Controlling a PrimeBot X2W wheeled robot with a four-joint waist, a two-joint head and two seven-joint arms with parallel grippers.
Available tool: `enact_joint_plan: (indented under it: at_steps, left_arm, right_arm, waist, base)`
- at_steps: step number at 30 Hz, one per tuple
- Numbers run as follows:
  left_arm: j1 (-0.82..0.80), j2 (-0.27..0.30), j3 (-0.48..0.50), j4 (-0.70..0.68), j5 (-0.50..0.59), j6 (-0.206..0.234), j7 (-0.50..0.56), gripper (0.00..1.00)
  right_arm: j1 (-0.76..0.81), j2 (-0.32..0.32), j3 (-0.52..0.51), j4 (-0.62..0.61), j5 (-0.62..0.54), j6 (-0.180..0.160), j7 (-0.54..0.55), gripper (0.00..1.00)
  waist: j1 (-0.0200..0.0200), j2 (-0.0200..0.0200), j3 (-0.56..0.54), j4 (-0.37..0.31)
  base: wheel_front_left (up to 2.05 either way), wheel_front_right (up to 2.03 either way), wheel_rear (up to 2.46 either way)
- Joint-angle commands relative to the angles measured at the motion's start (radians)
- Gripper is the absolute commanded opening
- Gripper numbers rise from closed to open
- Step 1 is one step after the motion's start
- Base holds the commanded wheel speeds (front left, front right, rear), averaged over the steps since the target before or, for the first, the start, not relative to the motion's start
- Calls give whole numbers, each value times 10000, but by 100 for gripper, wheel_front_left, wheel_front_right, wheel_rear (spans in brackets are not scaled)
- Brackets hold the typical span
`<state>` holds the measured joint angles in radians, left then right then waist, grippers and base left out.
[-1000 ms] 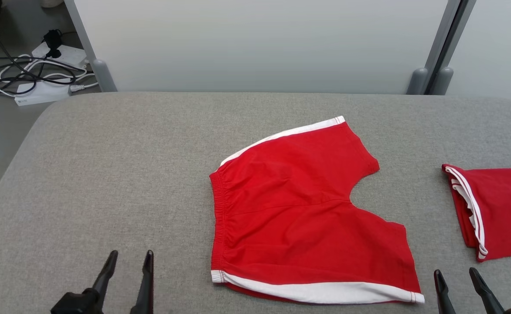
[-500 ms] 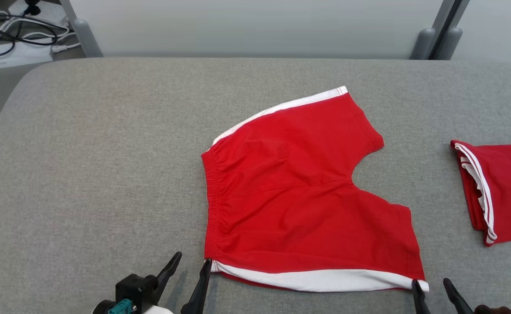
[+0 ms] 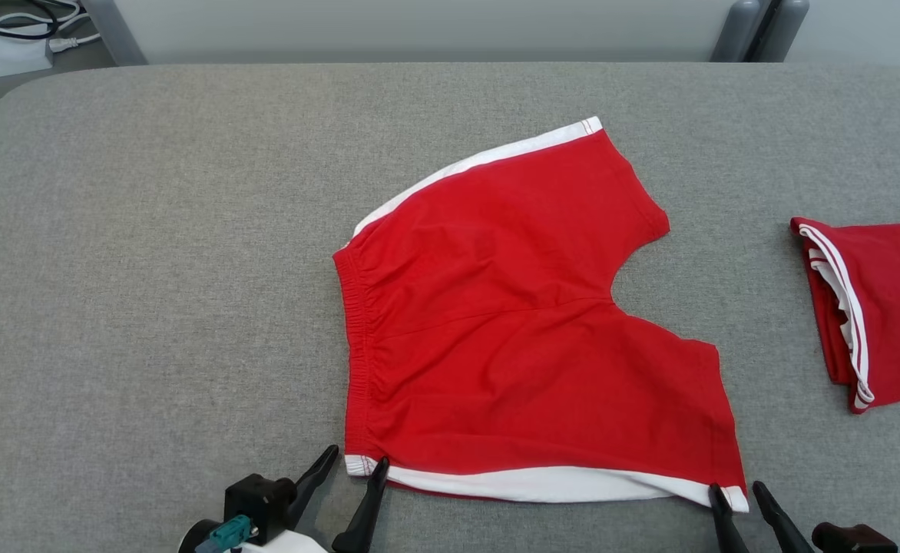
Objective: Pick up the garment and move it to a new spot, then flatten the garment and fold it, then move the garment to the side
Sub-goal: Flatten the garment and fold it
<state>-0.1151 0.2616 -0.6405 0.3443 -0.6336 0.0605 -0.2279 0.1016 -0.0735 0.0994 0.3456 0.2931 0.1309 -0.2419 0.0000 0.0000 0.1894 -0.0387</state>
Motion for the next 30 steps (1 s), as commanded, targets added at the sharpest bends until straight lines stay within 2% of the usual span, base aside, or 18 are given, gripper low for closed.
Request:
enact_joint_plan:
  at_steps: [1,2,7,14,18,22,27,28,29,30]
  left_arm:
    - [-407,54,254,-105,-113,-113,-48,53]
    - [-414,50,209,-72,-127,-171,-10,0]
    - [-460,-29,94,-107,-202,-387,27,0]
    - [-257,25,-24,-282,-280,-342,249,0]
    - [275,156,-46,-718,-461,-150,481,0]
    - [634,450,131,-1482,-450,253,492,0]
    - [670,610,170,-1850,-467,344,600,0]
    - [661,641,172,-1928,-464,379,633,0]
    - [618,672,150,-1975,-422,396,651,0]
    - [608,653,144,-2006,-441,382,647,0]
  right_arm:
    - [-250,-171,216,-103,79,-2,-180,0]
    - [-251,-166,210,-101,94,-2,-183,0]
    - [-211,-181,202,-214,141,-2,-193,0]
    - [187,-228,-24,-681,250,-2,-196,0]
    - [818,-258,-216,-1194,250,-2,-197,0]
    - [1336,-234,-500,-2093,131,-2,-198,0]
    - [1341,-237,-662,-2348,44,-2,-198,0]
    - [1336,-219,-620,-2360,13,-2,-193,21]
    - [1336,-164,-602,-2316,66,-2,-119,100]
    - [1326,-151,-522,-2314,60,-2,-107,100]
  waist:
    - [0,0,-11,3]
    - [0,0,-13,17]
    - [0,0,23,60]
    - [0,0,97,78]
    - [0,0,240,76]
    - [0,0,455,102]
    - [0,0,430,61]
    - [0,0,432,55]
    - [0,0,423,67]
    - [0,0,423,69]
  base:
    - [0,0,0]
    - [0,0,0]
    - [0,0,0]
    - [0,0,0]
    - [0,0,0]
    - [0,0,0]
    - [0,0,0]
    - [0,0,0]
    - [0,0,0]
    - [0,0,0]
